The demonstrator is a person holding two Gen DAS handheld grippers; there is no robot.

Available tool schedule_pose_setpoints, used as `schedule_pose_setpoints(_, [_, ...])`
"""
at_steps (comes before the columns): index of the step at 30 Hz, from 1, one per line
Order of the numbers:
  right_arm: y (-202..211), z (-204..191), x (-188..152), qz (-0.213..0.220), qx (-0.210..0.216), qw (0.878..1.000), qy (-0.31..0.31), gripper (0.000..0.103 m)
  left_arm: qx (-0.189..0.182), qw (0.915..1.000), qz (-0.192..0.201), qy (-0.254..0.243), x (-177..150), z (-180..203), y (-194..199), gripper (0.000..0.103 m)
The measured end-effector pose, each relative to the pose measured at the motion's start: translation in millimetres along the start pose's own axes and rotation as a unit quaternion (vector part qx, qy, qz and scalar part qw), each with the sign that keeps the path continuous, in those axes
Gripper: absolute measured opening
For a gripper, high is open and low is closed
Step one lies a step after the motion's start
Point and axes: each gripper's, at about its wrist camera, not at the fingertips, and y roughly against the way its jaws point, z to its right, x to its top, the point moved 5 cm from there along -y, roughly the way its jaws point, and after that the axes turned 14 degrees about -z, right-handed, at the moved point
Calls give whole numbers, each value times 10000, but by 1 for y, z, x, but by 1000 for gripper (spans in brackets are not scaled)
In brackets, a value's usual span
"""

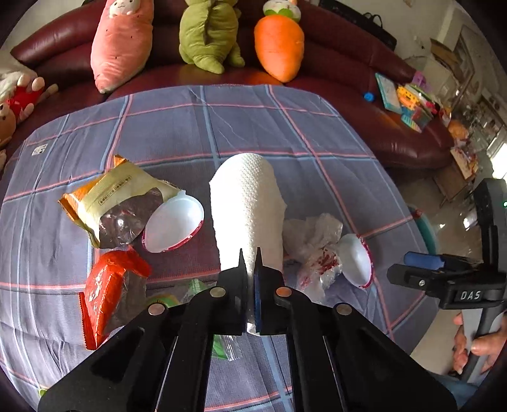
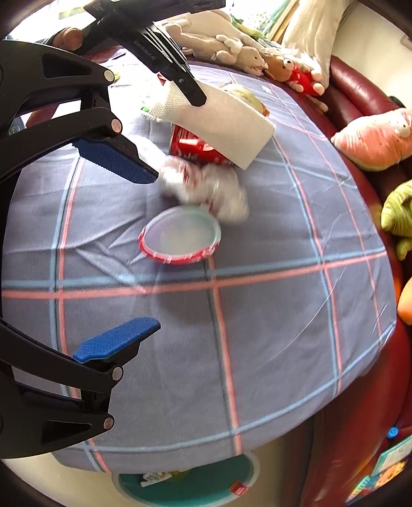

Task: Collect trash
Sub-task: 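Grasp the white tissue with left tool while right tool grasps the clear plastic bag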

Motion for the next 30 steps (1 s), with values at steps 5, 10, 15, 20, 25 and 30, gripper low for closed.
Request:
schedule_pose_setpoints(5, [-11, -34, 8, 16, -68, 9988, 481, 82, -184, 9985, 354, 367, 13, -24, 26, 3])
schedule_pose_setpoints(10, [-35, -65, 12, -116, -167, 9959, 877, 59, -299, 9975, 380, 518, 18, -38, 24, 3])
schedule_pose_setpoints(15, [-52, -71, 21, -241, -143, 9958, 874, 56, -388, 9969, 368, 583, 19, -46, 22, 3])
schedule_pose_setpoints(20, [-62, -80, 30, -296, -204, 9943, 1000, 55, -488, 9958, 394, 665, 20, -56, 24, 3])
schedule_pose_setpoints(25, [-76, -83, 38, -375, -182, 9944, 967, 55, -524, 9957, 359, 681, 19, -55, 23, 3])
schedule_pose_setpoints(30, [-80, -87, 37, -400, -15, 9944, 982, 24, -491, 9959, 333, 686, 17, -54, 22, 3])
